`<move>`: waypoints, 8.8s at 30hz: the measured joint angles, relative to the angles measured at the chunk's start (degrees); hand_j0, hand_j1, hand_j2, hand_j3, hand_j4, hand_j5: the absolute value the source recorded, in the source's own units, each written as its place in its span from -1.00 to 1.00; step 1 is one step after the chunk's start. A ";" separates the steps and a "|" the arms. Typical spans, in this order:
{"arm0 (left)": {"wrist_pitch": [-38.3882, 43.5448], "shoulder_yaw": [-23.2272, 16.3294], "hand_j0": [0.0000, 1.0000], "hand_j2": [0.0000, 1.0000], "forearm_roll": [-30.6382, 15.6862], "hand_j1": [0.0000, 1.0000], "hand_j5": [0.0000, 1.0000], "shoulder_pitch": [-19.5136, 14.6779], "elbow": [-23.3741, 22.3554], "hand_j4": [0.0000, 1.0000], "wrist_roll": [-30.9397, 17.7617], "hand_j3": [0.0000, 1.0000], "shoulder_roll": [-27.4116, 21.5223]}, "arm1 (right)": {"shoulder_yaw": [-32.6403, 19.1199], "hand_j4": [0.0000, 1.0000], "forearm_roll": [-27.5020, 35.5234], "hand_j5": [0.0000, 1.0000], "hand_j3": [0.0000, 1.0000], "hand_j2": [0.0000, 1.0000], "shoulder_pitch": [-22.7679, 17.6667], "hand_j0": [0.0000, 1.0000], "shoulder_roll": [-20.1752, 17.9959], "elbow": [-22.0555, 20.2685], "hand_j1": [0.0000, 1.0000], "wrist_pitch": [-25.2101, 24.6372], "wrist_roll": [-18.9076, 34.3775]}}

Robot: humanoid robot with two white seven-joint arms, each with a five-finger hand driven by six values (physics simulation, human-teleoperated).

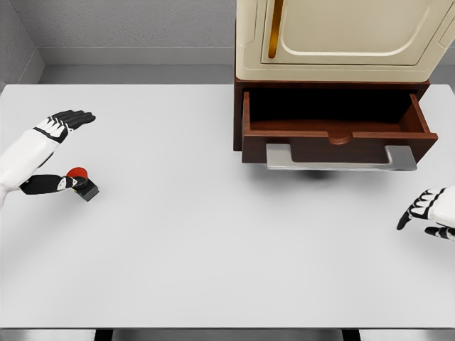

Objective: Put the switch into the drawer with left arm, and close the drawer with right arm

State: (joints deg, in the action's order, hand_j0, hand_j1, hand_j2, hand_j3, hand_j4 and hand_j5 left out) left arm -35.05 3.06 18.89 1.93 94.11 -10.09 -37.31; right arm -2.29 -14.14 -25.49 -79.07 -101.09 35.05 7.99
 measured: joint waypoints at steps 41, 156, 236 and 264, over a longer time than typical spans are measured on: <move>0.45 -12.52 1.00 1.00 -41.00 1.00 1.00 1.06 -12.22 1.00 0.50 1.00 -1.90 | 0.29 0.20 0.05 0.20 0.20 0.20 3.61 0.20 9.21 -0.14 0.20 0.02 3.98; 10.69 -16.09 -0.35 -0.35 -13.13 -0.35 -0.35 -14.59 6.77 -0.35 -0.79 -0.35 16.23 | 0.30 0.20 0.44 0.20 0.20 0.20 7.12 0.20 11.57 -0.14 0.20 0.03 5.16; 30.19 -33.14 0.22 0.22 35.17 0.22 0.22 -29.79 3.78 0.22 -1.67 0.22 37.26 | 0.36 0.23 1.88 0.23 0.23 0.23 7.91 0.23 11.98 -0.12 0.23 0.03 5.04; 18.60 -32.44 0.69 0.69 23.42 0.69 0.69 -29.88 8.68 0.69 -1.29 0.69 26.54 | 0.36 0.23 2.86 0.23 0.23 0.23 8.97 0.23 12.19 -0.10 0.23 0.03 4.95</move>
State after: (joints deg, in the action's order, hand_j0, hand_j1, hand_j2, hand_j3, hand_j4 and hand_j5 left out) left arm -16.45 -29.37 42.31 -27.95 102.79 -11.38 -10.77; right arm -1.93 -11.28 -16.52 -66.88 -101.19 35.07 12.94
